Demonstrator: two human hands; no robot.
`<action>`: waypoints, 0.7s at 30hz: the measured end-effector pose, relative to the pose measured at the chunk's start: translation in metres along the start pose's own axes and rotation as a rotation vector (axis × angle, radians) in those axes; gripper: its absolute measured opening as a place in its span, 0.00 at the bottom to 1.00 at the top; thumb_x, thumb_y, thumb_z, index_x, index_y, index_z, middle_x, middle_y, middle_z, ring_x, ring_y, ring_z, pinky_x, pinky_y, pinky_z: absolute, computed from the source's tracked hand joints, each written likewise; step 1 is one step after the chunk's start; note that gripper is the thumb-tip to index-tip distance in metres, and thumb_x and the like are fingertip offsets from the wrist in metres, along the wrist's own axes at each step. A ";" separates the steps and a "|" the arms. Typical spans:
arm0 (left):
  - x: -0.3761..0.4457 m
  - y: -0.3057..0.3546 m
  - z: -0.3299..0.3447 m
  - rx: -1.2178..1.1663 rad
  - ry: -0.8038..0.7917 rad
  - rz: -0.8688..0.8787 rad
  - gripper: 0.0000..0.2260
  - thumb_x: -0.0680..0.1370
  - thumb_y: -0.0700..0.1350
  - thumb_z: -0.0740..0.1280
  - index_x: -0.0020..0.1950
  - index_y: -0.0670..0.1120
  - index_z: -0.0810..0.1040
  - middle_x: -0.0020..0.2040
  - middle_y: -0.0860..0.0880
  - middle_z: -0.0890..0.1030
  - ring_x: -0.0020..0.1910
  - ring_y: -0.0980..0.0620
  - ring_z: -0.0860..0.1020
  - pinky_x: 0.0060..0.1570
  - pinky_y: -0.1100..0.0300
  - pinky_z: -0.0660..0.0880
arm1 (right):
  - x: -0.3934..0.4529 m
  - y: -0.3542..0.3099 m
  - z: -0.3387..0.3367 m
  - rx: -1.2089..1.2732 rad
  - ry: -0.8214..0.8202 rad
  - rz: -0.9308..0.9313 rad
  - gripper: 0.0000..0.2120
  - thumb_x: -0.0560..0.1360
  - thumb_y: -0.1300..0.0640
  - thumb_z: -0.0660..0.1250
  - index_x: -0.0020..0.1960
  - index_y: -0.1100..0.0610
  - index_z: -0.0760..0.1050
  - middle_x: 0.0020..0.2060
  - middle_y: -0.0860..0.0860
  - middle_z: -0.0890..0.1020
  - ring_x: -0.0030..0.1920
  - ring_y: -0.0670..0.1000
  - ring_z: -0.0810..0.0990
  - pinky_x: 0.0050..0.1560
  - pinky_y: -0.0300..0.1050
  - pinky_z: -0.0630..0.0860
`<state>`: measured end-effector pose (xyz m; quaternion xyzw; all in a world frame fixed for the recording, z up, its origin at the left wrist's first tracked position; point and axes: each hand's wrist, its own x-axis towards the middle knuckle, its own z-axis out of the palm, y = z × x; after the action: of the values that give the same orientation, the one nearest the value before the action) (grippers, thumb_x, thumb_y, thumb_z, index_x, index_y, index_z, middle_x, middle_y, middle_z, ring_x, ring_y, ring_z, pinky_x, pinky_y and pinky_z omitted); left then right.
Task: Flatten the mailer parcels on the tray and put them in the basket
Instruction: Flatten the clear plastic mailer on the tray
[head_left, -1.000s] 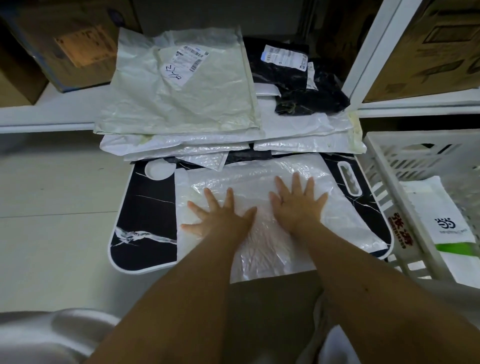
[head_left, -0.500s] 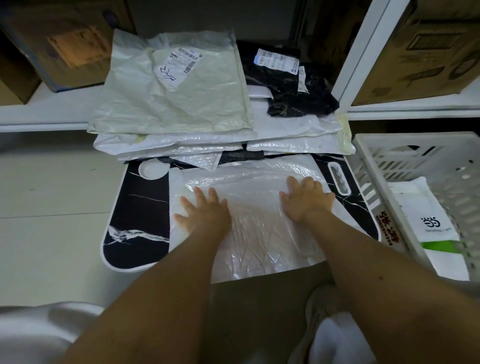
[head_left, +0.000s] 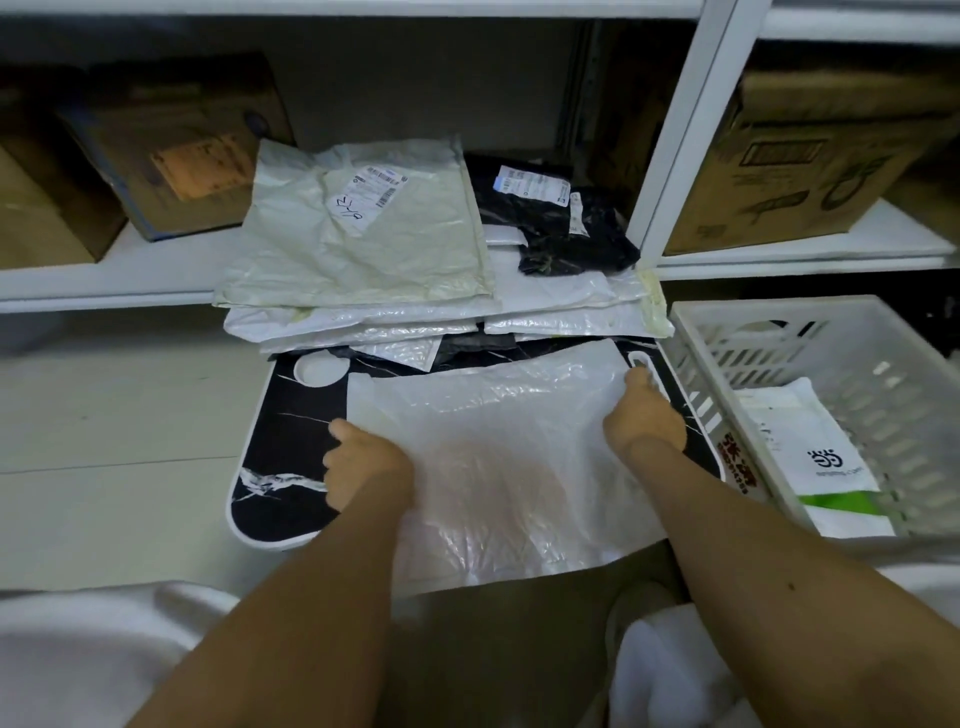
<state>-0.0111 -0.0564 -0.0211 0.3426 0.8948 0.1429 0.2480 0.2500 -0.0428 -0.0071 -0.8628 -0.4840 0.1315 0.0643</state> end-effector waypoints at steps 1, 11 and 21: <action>-0.005 0.000 -0.004 0.021 -0.001 0.039 0.20 0.78 0.39 0.57 0.68 0.46 0.56 0.61 0.37 0.71 0.57 0.37 0.74 0.52 0.46 0.72 | -0.004 -0.003 -0.005 -0.012 0.005 -0.022 0.21 0.78 0.62 0.58 0.69 0.56 0.61 0.57 0.61 0.77 0.55 0.63 0.78 0.44 0.49 0.71; -0.057 0.041 -0.055 0.121 0.026 0.433 0.12 0.77 0.41 0.57 0.57 0.41 0.74 0.54 0.42 0.77 0.47 0.44 0.74 0.44 0.54 0.71 | -0.024 -0.017 -0.090 -0.064 0.275 -0.190 0.12 0.77 0.60 0.57 0.54 0.60 0.78 0.53 0.58 0.81 0.55 0.60 0.77 0.46 0.46 0.70; -0.146 0.165 -0.058 -0.112 0.008 0.780 0.11 0.77 0.38 0.56 0.53 0.39 0.77 0.53 0.40 0.79 0.48 0.42 0.76 0.43 0.57 0.69 | 0.017 0.074 -0.213 -0.186 0.566 -0.014 0.11 0.78 0.59 0.58 0.55 0.57 0.78 0.51 0.57 0.80 0.60 0.59 0.70 0.45 0.47 0.65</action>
<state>0.1409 -0.0420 0.1477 0.6421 0.6894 0.2763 0.1898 0.3805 -0.0629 0.1767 -0.8639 -0.4628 -0.1599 0.1184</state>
